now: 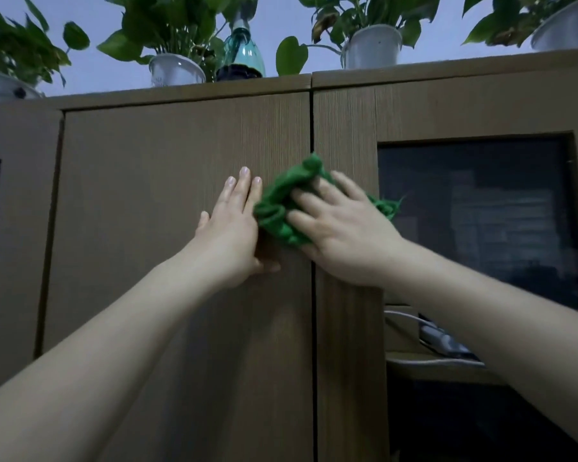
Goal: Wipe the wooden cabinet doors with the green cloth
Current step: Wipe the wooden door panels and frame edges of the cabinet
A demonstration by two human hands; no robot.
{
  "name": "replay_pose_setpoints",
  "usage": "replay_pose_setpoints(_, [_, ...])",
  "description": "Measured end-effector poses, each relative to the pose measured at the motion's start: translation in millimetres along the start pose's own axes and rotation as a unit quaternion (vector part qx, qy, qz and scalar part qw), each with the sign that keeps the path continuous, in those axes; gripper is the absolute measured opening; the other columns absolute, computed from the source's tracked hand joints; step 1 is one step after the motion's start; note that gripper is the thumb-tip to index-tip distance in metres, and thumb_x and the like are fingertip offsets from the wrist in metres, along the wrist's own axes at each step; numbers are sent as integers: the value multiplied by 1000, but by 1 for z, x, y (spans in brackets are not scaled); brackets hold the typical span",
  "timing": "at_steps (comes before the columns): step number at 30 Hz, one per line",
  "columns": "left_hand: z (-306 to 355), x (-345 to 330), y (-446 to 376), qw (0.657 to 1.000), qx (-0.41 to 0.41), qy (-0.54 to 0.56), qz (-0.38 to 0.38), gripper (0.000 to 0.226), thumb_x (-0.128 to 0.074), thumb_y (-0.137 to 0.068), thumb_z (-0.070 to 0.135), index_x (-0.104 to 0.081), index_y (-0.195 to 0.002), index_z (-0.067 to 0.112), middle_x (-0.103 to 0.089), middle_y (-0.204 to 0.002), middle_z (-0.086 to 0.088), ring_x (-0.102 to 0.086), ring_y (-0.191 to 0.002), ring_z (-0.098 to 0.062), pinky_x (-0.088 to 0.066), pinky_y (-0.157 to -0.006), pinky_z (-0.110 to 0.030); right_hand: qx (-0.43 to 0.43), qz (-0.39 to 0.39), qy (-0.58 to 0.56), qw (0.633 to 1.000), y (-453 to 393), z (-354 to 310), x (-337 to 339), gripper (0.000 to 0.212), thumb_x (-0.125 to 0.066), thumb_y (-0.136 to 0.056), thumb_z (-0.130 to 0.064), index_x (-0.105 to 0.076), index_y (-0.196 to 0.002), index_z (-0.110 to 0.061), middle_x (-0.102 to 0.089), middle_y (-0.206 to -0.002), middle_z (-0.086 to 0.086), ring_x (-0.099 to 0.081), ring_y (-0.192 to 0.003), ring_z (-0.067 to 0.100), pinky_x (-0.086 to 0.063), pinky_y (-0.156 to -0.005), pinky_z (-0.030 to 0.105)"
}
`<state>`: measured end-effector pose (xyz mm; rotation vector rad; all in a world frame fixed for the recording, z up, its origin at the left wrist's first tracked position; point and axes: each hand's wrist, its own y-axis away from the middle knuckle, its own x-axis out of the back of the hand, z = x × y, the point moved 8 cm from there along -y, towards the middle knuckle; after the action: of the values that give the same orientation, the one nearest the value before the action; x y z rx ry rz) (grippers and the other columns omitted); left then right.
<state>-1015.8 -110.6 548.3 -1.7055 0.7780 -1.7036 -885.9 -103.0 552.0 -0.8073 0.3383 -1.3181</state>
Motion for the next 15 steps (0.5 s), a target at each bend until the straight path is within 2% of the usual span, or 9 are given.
replay_pose_setpoints(3, [3,-9,12,1000,-2,4,8,111,-71,-88,38,15,-156,19,30,-161,2,18,-150,-20,-17,-118,-60,134,-55,-18,989,53,-23,-4,41,-51,-92,-39,-62,-129,-24,-60,-138,3,-45,-138,32,-26,-119,52])
replay_pose_setpoints(4, [3,-12,16,1000,-7,1,8,111,-70,-87,41,16,-155,18,30,-161,1,19,-150,-20,-18,-118,-60,165,-71,-17,984,65,-17,-2,45,-54,-89,-39,-62,-131,-24,-60,-138,2,-46,-137,30,-24,-119,51])
replay_pose_setpoints(6, [4,-19,25,1000,-19,-16,-7,128,-75,-76,54,20,-154,19,34,-159,1,21,-149,-21,-16,-118,-61,180,-91,-5,979,73,6,2,50,-57,-84,-39,-61,-131,-24,-61,-136,3,-47,-136,29,-22,-119,52])
replay_pose_setpoints(9, [3,-32,37,998,-26,-42,-31,154,-82,-54,68,28,-150,20,42,-155,2,27,-147,-21,-13,-116,-60,66,-93,1,993,50,47,8,56,-46,-86,-42,-57,-135,-20,-56,-142,8,-40,-142,32,-16,-121,53])
replay_pose_setpoints(12, [3,-43,43,998,-20,-50,-35,161,-82,-47,72,32,-148,22,47,-152,2,32,-145,-23,-15,-115,-62,-99,-57,-30,993,21,55,7,59,-34,-89,-45,-45,-143,-23,-35,-159,7,-16,-152,31,-4,-123,54])
replay_pose_setpoints(15, [4,-52,50,998,-19,-57,-22,161,-82,-45,72,33,-147,25,48,-150,2,33,-145,-25,-18,-113,-65,-159,-7,-42,986,15,33,0,63,-36,-89,-42,-39,-149,-25,-34,-159,6,-16,-151,32,-3,-123,56])
